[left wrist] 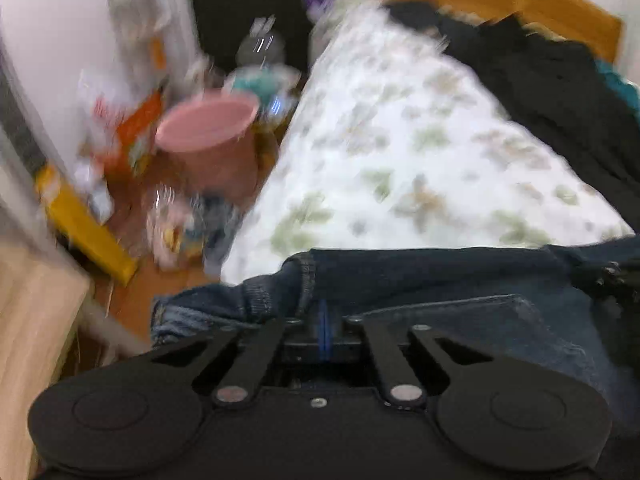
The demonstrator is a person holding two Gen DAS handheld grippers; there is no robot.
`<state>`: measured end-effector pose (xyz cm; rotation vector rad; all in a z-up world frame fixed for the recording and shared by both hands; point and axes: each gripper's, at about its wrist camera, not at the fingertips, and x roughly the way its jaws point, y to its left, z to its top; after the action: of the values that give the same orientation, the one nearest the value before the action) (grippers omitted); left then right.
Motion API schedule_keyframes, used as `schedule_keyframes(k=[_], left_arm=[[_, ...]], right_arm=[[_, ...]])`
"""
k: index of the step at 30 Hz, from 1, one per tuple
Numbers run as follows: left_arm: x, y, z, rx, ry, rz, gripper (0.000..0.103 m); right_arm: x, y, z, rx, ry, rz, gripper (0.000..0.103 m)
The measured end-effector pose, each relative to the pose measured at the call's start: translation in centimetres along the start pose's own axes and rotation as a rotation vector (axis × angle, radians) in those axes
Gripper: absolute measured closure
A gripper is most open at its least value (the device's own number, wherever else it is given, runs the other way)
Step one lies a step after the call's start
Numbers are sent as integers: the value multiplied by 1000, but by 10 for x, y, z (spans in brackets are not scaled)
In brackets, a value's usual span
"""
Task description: Fold clothes
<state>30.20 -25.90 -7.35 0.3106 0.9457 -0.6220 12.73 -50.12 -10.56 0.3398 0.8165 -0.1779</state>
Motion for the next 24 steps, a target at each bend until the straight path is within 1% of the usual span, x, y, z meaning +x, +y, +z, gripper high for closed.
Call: schedule_keyframes(k=[2,4,5,6,7,8,9,10,11,13,14,15,16,17,19,20,22,23,24], left_arm=[[5,-4,-2,22,15,26,100],[4,-11,-2,39,12,55,100],[-1,-18,-2,41,7,90,100],[-6,-22,-2,29,3,108,100],[-17,-28,-2,17,-12,131,100],[-27,-36,-3,9,-27,151,100],[-36,-45,-7,13,-43,154,99],[-49,-57,-14,16,-63,133,98],[-56,-65,-21,16,-72,97,97],[-52,-78,-37,34,-30,93,96],[-49,-85,-45,43,-9,90,96],[-46,-89,-52,45,8,88,97],[-40,-84,-58,17,15,83,97],[-34,-81,-62,-7,19,81,97],[-34,-79,-64,-34,9,93,98],[-34,-80,-64,-50,6,101,98],[-42,-86,-62,-102,12,130,97],[-47,-90,-62,-116,4,127,97],[-58,-99,-62,-137,-18,110,97]], right_arm=[[0,1,-1,-7,3,-19,103],[-8,1,0,-5,-1,-28,103],[-13,1,1,-4,-3,-32,103],[-17,1,2,-4,-5,-36,100],[-21,1,2,-4,-10,-41,96],[-28,1,1,-7,-24,-49,85],[-36,-1,-1,-13,-37,-62,68],[-49,-5,-7,-23,-45,-96,63],[-55,-11,-12,-21,-43,-113,62],[-58,-25,-27,-16,-12,-171,68],[-57,-31,-32,-9,-6,-171,75],[-57,-47,-43,12,-4,-155,84],[-56,-54,-47,16,-11,-151,89],[-57,-60,-50,23,-14,-147,97],[-59,-66,-45,58,-2,-133,99],[-63,-68,-42,75,1,-126,97],[-83,-71,-38,83,-29,-124,76],[-93,-72,-39,83,-50,-124,57],[-114,-76,-45,97,-83,-111,51]])
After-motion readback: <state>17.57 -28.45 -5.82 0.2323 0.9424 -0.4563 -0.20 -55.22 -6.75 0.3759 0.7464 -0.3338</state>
